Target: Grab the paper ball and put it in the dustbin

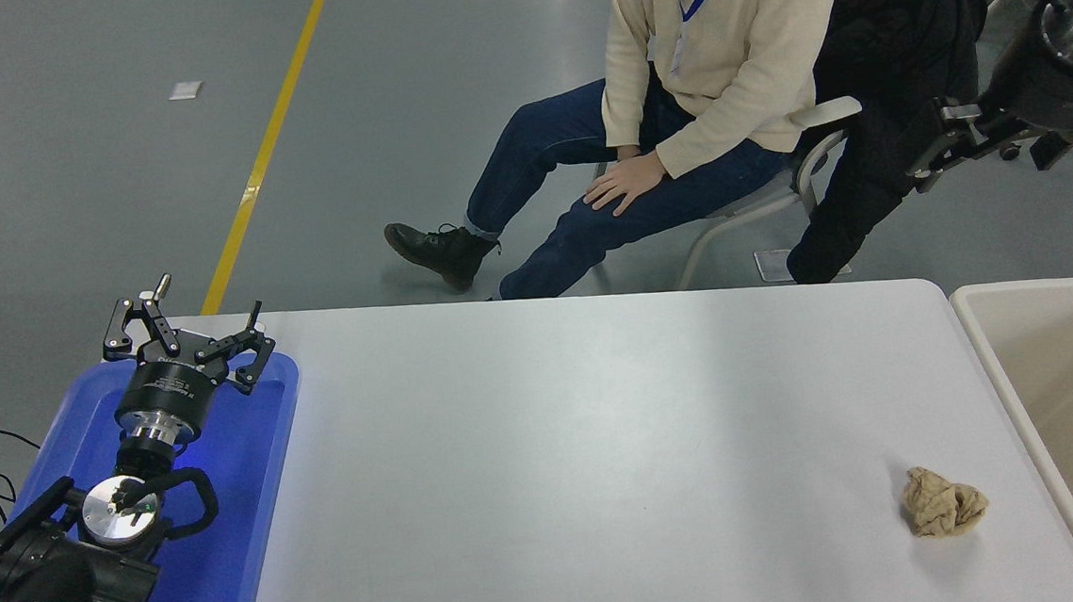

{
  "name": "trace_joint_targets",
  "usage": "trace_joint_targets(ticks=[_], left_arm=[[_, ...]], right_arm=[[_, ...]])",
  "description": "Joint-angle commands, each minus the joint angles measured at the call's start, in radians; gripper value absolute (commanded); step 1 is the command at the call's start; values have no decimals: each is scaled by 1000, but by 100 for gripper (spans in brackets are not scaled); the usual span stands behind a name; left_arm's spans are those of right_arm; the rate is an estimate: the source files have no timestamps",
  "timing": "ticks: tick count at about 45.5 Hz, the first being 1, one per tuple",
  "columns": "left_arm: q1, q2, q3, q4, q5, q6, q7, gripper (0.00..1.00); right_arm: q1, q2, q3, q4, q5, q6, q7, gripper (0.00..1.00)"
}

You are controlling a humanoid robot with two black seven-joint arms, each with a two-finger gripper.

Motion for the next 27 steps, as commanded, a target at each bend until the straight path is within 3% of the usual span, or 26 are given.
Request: trace_joint_targets(ticks=[1, 16, 27], left_arm=[[0, 0, 0, -1, -1, 0, -1, 100], [0, 0, 0, 1, -1, 0, -1, 100], [0, 0, 0, 1, -1, 0, -1, 100]], right_arm=[[-18, -6, -35, 5, 9, 0, 0, 100], [-112, -38, -8, 21, 26, 0, 0, 100], [-321, -64, 60, 10, -45, 0, -5, 100]])
